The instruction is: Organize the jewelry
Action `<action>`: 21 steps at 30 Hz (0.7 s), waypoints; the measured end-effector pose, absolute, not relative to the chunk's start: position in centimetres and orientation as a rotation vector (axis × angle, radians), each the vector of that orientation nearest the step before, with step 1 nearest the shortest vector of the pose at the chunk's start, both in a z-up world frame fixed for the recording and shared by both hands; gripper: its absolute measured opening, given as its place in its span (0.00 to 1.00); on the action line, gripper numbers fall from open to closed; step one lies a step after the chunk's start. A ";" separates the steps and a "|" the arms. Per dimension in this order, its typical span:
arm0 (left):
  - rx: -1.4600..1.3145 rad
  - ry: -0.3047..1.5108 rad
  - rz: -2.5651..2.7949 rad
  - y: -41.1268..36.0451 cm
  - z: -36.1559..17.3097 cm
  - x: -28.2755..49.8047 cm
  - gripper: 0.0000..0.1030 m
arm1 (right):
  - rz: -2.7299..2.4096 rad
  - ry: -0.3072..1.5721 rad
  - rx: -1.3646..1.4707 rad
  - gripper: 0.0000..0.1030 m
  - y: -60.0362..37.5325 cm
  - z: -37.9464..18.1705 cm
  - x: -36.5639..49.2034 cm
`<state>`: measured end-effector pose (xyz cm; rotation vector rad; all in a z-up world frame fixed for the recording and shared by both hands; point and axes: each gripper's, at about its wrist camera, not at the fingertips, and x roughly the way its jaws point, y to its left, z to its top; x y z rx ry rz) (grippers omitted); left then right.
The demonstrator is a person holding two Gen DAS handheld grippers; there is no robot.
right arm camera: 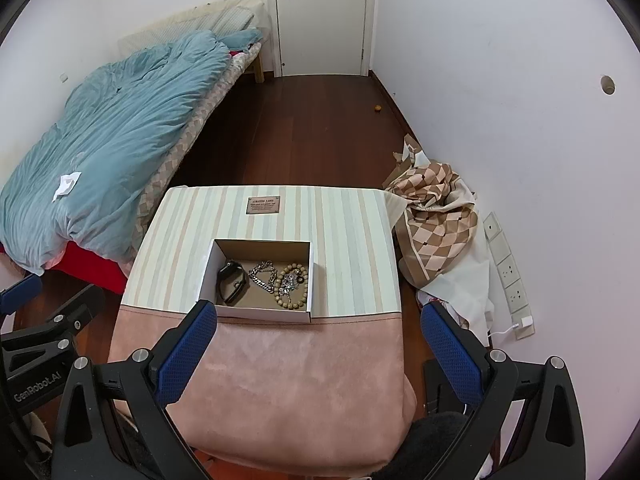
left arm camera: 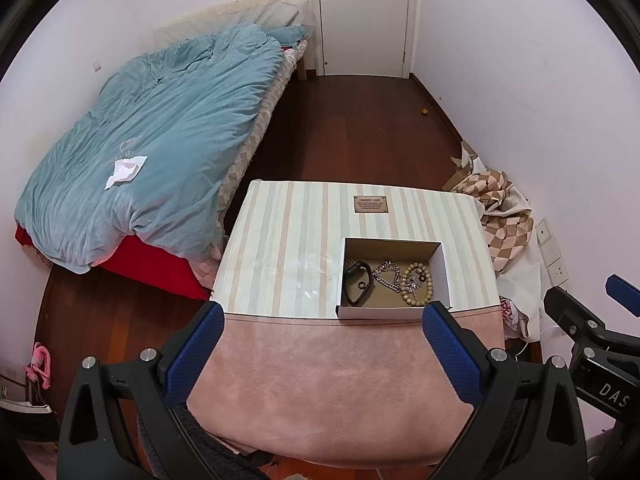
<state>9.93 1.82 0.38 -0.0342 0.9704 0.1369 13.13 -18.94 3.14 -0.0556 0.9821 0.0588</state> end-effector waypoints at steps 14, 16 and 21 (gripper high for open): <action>-0.024 0.974 0.143 1.8 0.2 9.6 0.98 | 0.066 0.995 -0.071 1.00 -19.1 2.7 13.1; -0.022 0.974 0.143 1.8 0.1 9.7 0.98 | 0.070 1.000 -0.074 1.00 -19.1 2.6 13.2; -0.023 0.980 0.146 2.1 0.0 9.6 0.98 | 0.074 1.010 -0.083 1.00 -19.0 2.4 13.3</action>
